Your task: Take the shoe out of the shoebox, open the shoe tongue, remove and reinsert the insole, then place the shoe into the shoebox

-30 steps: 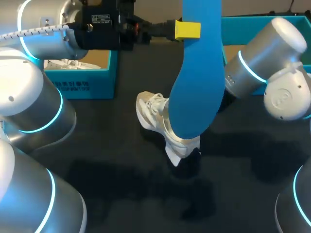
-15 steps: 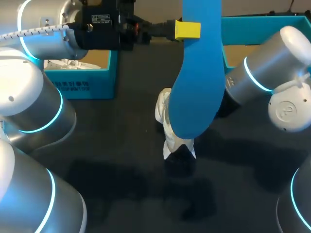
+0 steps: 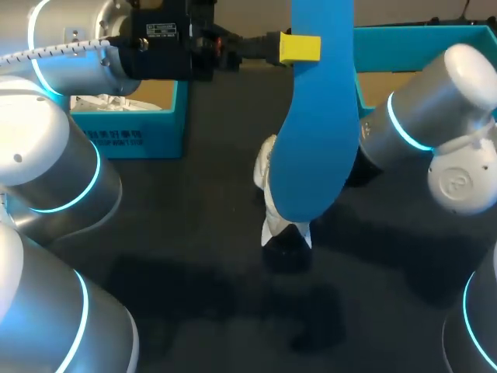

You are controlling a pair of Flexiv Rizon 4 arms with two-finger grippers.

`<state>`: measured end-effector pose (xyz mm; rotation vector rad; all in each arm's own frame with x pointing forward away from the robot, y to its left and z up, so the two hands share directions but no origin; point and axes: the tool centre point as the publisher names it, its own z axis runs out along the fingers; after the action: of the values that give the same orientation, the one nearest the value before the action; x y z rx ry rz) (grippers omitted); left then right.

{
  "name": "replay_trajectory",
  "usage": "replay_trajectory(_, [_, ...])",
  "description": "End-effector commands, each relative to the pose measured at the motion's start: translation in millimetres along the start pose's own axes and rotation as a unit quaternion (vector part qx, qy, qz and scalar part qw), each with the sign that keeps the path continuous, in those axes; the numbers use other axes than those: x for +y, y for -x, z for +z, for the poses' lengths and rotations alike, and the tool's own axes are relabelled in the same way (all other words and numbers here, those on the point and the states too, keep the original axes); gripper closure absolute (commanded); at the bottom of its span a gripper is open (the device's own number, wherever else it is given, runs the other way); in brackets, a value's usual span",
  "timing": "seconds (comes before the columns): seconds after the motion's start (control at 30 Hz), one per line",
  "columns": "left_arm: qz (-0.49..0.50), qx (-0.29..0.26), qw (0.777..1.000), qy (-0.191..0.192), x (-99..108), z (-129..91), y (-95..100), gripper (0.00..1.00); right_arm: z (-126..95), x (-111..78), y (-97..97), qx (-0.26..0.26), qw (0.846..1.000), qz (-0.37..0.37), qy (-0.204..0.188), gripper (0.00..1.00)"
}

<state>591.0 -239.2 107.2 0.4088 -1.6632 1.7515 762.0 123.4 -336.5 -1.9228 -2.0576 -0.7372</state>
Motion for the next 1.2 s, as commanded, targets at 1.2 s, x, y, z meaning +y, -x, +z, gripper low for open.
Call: replay_trajectory(1.2, [0.0,-0.001,1.0,-0.001,1.7,0.1,-0.4,1.0,39.1,22.0,13.8,-0.024,0.998,-0.059,0.021,1.0])
